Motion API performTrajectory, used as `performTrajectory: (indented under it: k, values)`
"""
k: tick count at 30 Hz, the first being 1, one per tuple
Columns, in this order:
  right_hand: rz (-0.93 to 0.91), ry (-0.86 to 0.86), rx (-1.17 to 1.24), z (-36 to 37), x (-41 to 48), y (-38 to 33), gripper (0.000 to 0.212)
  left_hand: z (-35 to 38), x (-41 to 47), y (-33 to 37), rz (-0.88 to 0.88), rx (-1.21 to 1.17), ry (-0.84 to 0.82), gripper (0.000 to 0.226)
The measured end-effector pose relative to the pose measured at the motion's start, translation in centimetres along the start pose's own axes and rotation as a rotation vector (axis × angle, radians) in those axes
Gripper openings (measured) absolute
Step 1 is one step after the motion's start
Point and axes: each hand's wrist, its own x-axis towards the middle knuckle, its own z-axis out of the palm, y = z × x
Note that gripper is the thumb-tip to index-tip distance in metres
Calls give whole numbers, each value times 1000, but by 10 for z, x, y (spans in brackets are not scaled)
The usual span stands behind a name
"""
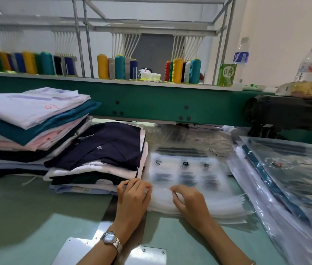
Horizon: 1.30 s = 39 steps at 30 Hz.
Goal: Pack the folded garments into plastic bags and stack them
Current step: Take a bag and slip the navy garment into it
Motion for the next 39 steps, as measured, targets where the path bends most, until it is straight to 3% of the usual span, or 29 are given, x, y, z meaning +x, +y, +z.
performTrajectory:
  k: [7, 16, 24, 31, 39]
  values:
    - [-142, 52, -39, 12, 9, -20, 5, 5, -3, -4, 27, 54, 1, 13]
    - [-104, 74, -154, 10, 10, -17, 10, 7, -1, -2, 18, 16, 17, 12]
    - [-226, 89, -276, 9, 14, -18, 13, 4, 4, -1, 148, 20, 13, 10]
    - [-247, -24, -488, -4, 17, -16, 22, -8, 13, -3, 187, 83, 4, 14]
    - [-156, -152, -771, -48, 6, 9, 28, -16, 18, -9, 51, 59, 44, 15]
